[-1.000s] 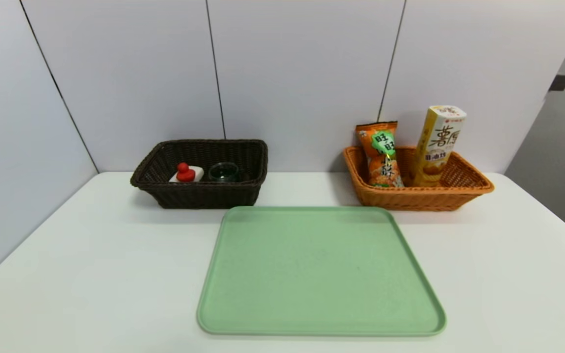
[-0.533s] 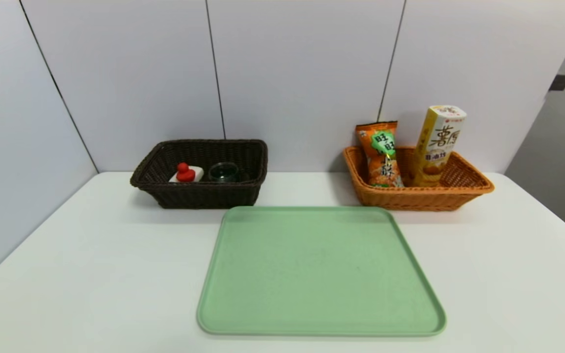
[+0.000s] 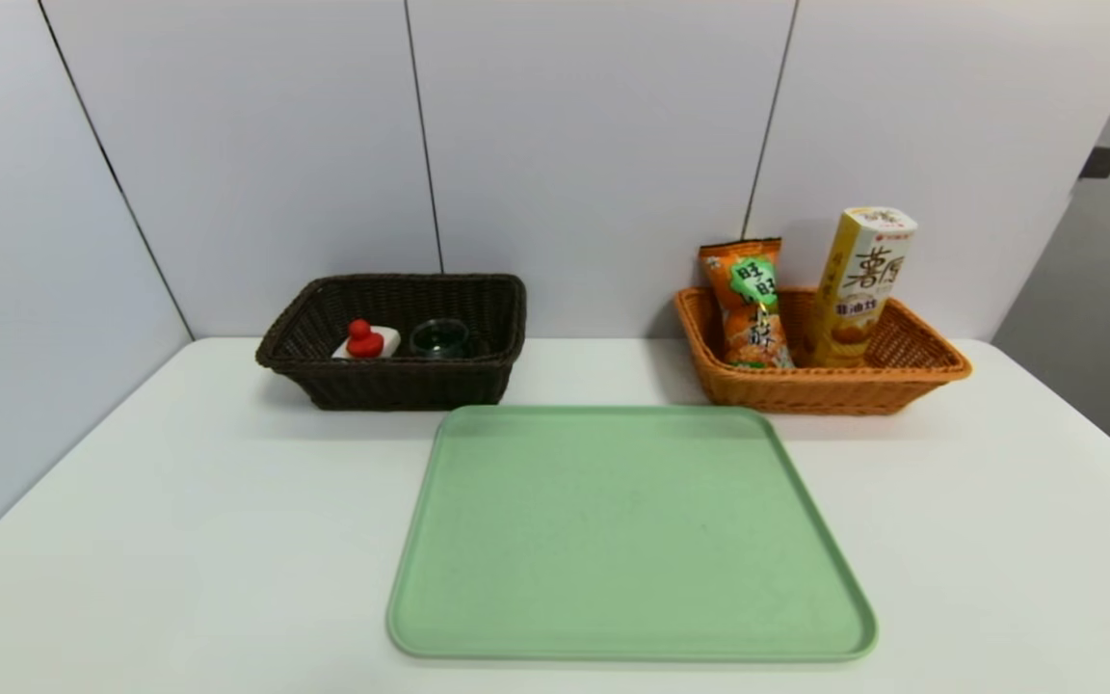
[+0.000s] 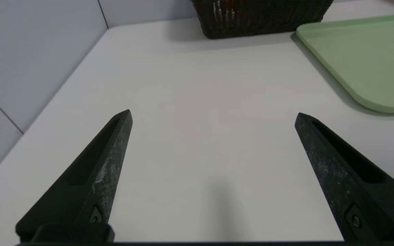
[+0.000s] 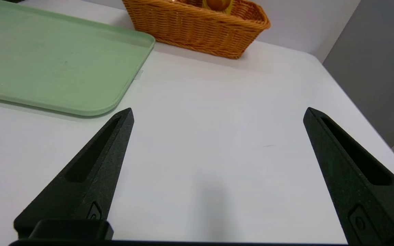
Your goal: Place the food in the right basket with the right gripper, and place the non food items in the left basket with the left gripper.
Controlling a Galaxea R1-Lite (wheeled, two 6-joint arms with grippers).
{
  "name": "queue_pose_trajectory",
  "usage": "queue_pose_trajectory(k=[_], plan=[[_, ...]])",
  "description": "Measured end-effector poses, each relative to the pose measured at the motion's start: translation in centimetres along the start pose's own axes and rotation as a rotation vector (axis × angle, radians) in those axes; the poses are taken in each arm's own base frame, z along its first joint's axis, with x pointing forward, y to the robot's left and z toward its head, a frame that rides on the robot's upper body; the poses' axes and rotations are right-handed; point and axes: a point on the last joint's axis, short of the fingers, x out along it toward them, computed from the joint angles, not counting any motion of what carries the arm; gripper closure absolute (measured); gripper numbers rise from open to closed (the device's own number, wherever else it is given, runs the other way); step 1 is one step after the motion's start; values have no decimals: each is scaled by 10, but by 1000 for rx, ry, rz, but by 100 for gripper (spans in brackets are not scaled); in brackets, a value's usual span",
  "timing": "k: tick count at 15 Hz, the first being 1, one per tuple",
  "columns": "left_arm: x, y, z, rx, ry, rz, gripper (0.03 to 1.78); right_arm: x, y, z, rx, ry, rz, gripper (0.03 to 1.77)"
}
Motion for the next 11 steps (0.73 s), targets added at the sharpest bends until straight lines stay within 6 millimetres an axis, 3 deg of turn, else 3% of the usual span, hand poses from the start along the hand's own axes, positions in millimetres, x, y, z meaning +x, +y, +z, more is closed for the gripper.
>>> queue_pose_trajectory(k=[11], plan=[[0, 1, 0, -63, -5, 32, 12, 0, -1, -1, 135, 16, -39, 9]])
